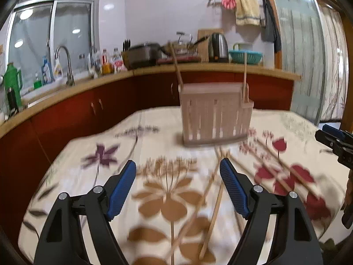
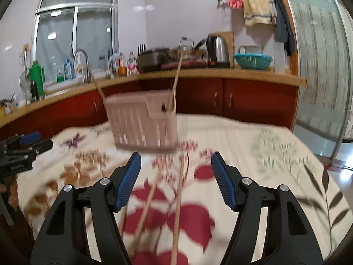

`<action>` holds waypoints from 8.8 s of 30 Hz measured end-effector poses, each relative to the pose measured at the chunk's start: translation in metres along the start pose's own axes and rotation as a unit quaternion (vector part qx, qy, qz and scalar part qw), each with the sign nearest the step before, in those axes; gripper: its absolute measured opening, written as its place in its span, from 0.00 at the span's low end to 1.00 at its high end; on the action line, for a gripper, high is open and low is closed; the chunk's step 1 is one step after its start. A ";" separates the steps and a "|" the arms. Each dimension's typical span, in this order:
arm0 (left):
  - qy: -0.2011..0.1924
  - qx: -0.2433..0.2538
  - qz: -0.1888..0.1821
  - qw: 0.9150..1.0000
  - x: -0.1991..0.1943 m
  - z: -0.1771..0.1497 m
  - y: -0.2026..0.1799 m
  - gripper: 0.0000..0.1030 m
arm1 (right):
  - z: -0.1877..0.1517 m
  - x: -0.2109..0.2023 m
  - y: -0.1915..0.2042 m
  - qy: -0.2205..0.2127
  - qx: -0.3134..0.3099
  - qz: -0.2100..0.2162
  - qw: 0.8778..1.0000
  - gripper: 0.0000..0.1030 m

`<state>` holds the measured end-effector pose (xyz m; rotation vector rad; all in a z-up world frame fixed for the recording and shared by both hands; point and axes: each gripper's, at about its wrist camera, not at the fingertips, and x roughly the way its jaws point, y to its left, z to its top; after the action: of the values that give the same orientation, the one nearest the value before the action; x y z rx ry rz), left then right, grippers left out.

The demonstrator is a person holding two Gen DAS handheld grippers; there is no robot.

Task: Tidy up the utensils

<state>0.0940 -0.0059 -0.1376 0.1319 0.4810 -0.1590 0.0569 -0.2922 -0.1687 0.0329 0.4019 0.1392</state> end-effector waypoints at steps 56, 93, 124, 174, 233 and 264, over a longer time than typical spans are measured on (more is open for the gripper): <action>0.081 0.053 -0.017 0.995 0.001 -0.080 -0.005 0.07 | -0.076 0.001 -0.007 0.078 -0.011 0.001 0.997 0.06; -0.054 -0.024 0.021 0.998 -0.089 0.008 0.018 0.07 | 0.027 -0.081 0.012 -0.062 -0.031 -0.006 0.998 0.06; -0.045 -0.035 -0.002 0.998 -0.069 0.058 0.028 0.07 | 0.075 -0.052 0.015 -0.059 -0.027 0.012 0.998 0.06; -0.153 -0.007 -0.047 0.987 0.049 0.180 -0.010 0.07 | 0.191 0.088 -0.002 -0.142 0.019 0.076 0.987 0.06; 0.052 -0.017 -0.024 0.998 -0.001 -0.056 -0.014 0.58 | -0.053 0.003 0.030 0.068 -0.018 0.052 0.996 0.37; 0.096 0.012 -0.032 0.995 0.015 -0.082 -0.025 0.21 | -0.077 0.011 0.032 0.118 -0.039 0.046 0.991 0.06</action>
<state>0.0661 -0.0189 -0.2188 0.1571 0.6757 -0.2154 0.0326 -0.2588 -0.2424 -0.0432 0.6317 0.2517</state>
